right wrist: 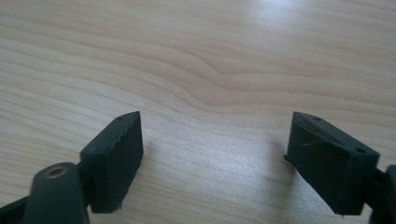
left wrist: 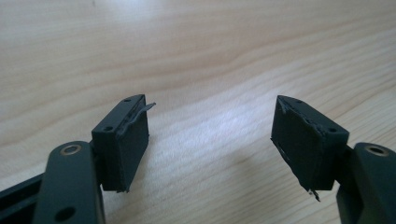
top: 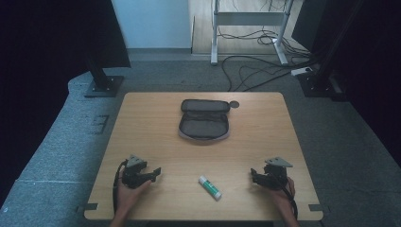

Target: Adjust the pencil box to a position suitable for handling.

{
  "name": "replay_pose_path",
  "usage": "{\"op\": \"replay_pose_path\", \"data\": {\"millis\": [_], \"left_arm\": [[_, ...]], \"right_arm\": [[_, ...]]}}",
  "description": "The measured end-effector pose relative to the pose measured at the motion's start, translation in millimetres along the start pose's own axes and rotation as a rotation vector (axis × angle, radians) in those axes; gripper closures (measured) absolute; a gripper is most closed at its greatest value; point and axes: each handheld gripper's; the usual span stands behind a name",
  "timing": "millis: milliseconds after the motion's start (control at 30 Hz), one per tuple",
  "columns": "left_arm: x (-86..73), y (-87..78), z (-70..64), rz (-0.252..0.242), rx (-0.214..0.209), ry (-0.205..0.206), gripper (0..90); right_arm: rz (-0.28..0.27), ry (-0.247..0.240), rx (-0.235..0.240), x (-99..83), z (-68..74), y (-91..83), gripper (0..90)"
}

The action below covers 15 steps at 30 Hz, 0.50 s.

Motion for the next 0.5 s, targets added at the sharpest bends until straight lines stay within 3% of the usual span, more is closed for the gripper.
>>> {"op": "replay_pose_path", "data": {"millis": [100, 500], "left_arm": [[6.1, -6.1, -2.9, -0.029, -0.003, 0.008, 27.7], [28.5, -5.6, -12.6, -0.060, -0.045, 0.021, 27.6]], "right_arm": [[-0.017, -0.010, 0.005, 2.4, 2.9, -2.1, 18.8], [-0.062, -0.019, 0.060, 21.5, 13.8, -8.1, 20.5]]}}
Point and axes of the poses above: each handheld gripper's, and its own axes: y roughly forward along the jaws, x roughly out of its top, z roughly to its left, and after that the axes turned 7 degrees about -x, right-handed
